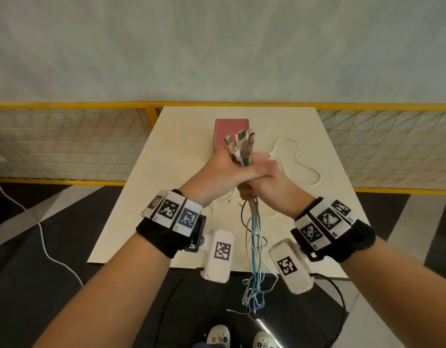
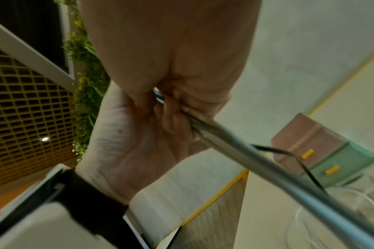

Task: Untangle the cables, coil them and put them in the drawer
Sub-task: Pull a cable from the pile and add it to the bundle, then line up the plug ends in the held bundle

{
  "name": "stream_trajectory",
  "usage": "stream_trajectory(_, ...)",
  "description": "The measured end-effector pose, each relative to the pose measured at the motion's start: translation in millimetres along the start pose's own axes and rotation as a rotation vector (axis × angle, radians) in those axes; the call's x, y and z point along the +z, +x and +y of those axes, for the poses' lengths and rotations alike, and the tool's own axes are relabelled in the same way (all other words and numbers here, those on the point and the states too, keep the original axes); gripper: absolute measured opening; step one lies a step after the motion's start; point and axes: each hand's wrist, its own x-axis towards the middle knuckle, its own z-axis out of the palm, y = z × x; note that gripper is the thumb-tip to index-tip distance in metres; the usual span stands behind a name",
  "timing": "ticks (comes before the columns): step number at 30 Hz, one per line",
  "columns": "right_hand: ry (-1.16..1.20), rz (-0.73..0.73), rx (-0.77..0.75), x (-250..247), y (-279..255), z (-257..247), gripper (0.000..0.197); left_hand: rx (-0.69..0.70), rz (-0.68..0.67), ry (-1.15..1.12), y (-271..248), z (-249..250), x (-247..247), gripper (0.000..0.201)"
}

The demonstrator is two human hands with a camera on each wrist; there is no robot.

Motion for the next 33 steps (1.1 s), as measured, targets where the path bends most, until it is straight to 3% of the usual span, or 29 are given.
stream_trajectory(1, -0.048, -0.034, -0.025, -0.6, 3.6, -1.3, 0.021, 0.014, 0.035, 0.101, 2.2, 3.1, 0.7, 0.041)
stream_trajectory(2, -0.098, -0.063, -0.053, -1.1, 6.5, -1.7, 0.020, 0.044, 0.098, 0.168, 4.1, 6.4, -0.5, 0.036)
stream_trajectory(5, -0.256, -0.140, -0.133, -2.2, 13.8, 1.7, 0.023, 0.123, 0.238, 0.164, 12.3, 11.7, -5.7, 0.045)
stream_trajectory(9, -0.456, -0.269, -0.159, 0.5, 26.2, 40.7, 0.014, 0.124, 0.419, -0.241, 25.1, 12.8, -20.7, 0.054)
stream_trajectory(12, -0.599, -0.382, -0.025, 1.4, 31.9, 93.7, 0.013, 0.070, 0.512, -0.390, 31.5, 8.4, -39.0, 0.054)
stream_trajectory(16, -0.697, -0.551, 0.251, -20.2, 35.6, 161.0, 0.044, -0.025, 0.568, -0.359, 36.8, -5.8, -57.8, 0.050)
stream_trajectory(18, -0.775, -0.457, 0.314, -34.6, 40.9, 176.3, 0.054, -0.050, 0.573, -0.278, 41.4, -18.6, -60.2, 0.045)
stream_trajectory(21, -0.934, -0.109, 0.373, -49.0, 48.8, 193.2, 0.051, -0.056, 0.531, -0.249, 43.8, -38.1, -53.5, 0.040)
stream_trajectory(22, -0.978, -0.065, 0.432, -51.7, 49.8, 198.6, 0.053, -0.069, 0.507, -0.245, 43.6, -43.3, -49.6, 0.034)
stream_trajectory(24, -1.057, -0.118, 0.567, -53.8, 47.6, 207.6, 0.052, -0.102, 0.474, -0.269, 42.5, -48.4, -41.7, 0.017)
stream_trajectory(26, -1.127, -0.169, 0.617, -53.0, 41.8, 215.4, 0.043, -0.122, 0.498, -0.307, 43.1, -51.6, -36.8, 0.012)
stream_trajectory(29, -1.158, -0.098, 0.608, -51.6, 34.5, 220.2, 0.026, -0.162, 0.566, -0.361, 45.0, -53.0, -35.4, 0.014)
stream_trajectory(33, -1.042, 0.030, 0.613, -56.1, 30.6, 216.7, 0.026, -0.148, 0.564, -0.374, 45.5, -50.7, -34.1, 0.021)
